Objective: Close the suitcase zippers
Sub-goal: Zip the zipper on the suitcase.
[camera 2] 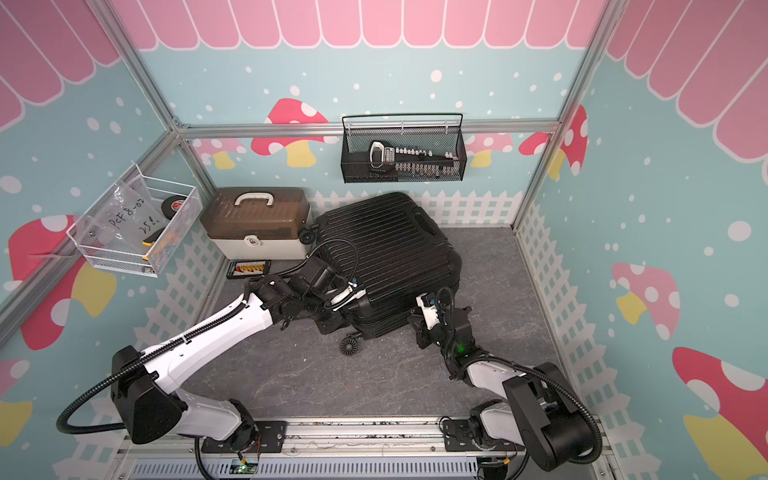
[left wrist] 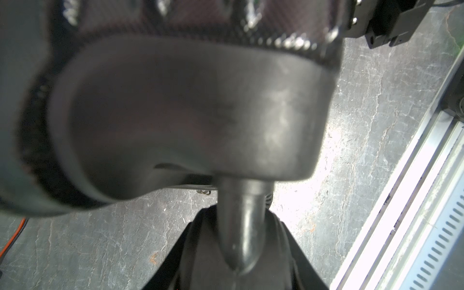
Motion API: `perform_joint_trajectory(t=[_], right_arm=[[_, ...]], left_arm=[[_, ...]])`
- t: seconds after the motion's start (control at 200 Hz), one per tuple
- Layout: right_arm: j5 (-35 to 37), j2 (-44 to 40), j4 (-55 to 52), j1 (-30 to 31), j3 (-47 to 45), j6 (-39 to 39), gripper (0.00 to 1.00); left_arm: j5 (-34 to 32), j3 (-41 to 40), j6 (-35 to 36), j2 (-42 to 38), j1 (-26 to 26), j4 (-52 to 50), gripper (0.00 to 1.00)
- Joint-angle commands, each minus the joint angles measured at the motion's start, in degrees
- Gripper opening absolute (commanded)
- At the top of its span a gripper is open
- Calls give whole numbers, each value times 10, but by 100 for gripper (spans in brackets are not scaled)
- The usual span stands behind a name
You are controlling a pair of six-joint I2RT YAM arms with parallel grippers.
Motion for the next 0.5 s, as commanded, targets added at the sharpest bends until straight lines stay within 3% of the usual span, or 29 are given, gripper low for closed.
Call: perform_joint_trajectory(t=[0.0, 0.326, 0.496], right_arm=[[1, -20, 60, -2, -4, -4, 0], [13, -61, 51, -2, -45, -2, 0], [17, -57, 47, -2, -42, -5, 19]], left_arm=[[26, 12, -7, -38, -14, 17, 0], [-12, 10, -32, -38, -14, 41, 0], [15, 0, -17, -44, -15, 39, 1]])
